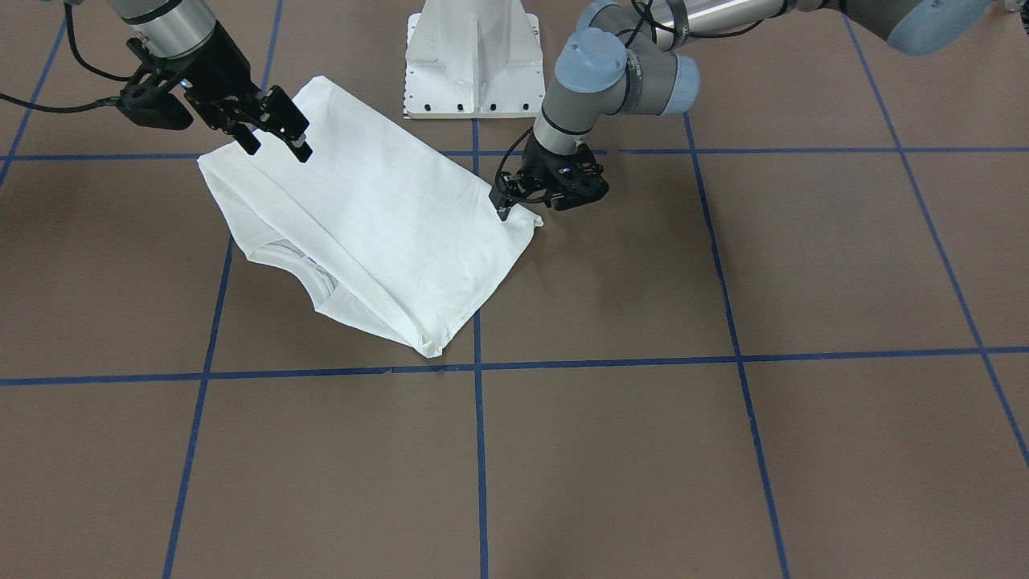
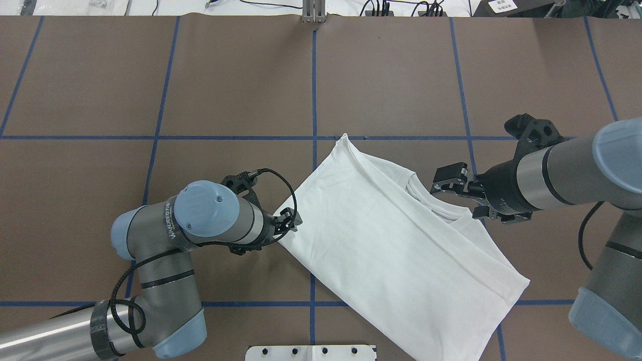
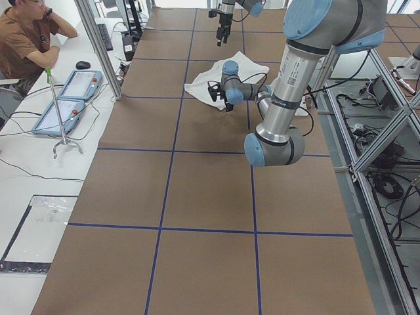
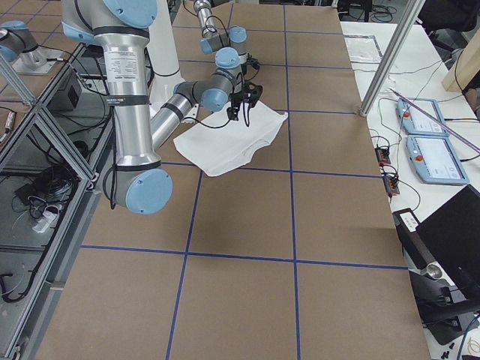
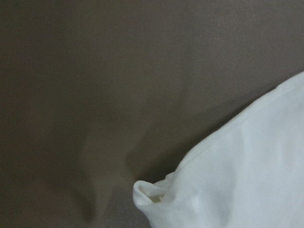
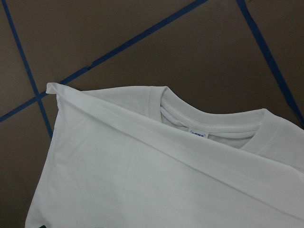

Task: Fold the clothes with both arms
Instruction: 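Grasp the shirt's far corner with the left gripper while the right gripper releases and rises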

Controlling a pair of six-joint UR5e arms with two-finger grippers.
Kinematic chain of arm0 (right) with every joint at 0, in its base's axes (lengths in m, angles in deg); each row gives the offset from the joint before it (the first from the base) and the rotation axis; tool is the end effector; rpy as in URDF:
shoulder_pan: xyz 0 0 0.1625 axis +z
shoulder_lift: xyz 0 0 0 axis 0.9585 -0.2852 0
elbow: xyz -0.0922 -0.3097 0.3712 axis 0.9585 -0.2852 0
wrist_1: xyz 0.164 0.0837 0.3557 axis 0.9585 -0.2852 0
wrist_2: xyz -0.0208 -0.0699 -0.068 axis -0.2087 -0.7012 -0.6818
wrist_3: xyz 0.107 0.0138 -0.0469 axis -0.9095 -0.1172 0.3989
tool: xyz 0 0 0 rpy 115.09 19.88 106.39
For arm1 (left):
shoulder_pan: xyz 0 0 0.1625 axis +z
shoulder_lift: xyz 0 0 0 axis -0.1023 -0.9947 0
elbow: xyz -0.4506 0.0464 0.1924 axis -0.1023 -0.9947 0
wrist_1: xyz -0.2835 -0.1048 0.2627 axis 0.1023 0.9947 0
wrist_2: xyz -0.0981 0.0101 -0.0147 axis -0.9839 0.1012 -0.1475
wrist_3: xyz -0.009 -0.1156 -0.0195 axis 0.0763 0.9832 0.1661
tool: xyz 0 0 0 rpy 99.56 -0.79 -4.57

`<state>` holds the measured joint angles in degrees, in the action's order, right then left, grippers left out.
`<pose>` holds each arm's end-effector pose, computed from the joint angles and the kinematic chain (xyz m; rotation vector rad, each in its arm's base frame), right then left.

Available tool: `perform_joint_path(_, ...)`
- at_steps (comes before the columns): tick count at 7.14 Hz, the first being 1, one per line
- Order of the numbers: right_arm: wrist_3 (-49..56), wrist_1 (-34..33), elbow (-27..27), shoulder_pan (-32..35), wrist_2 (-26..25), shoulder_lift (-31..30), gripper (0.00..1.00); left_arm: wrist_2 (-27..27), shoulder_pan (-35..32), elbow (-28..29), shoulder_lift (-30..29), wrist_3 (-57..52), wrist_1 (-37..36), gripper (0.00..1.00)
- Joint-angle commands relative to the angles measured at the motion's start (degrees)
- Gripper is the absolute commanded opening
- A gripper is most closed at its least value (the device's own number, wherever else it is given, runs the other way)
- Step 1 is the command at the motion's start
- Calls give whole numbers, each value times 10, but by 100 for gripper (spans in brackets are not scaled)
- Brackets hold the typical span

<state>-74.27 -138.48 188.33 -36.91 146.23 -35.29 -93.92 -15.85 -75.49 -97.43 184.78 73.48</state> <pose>-0.3248 -0.3487 0.3666 -0.0830 -1.0615 0.4442 0.6119 -0.3575 0.3357 -0.1368 1.0280 -0.4248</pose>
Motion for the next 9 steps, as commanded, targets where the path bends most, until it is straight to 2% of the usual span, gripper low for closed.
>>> perform_joint_path(1,0,0,-1,0,-2,1,100,12,0,1,0,0,1,56)
perform_joint_path(3,0,0,-4,2,-3,0,100,11,1,9,-3,-4,7,13)
perform_joint_path(4,0,0,-4,3,-2,1,100,11,1,10,-6,-6,11,0)
perform_joint_path(6,0,0,-4,6,-2,0,100,11,-18,9,-6,-9,24,0)
perform_joint_path(8,-6,0,-3,13,-3,5,100,9,-86,12,-6,-22,20,0)
perform_joint_path(9,-6,0,-4,16,-12,4,100,10,-113,32,-7,-52,22,0)
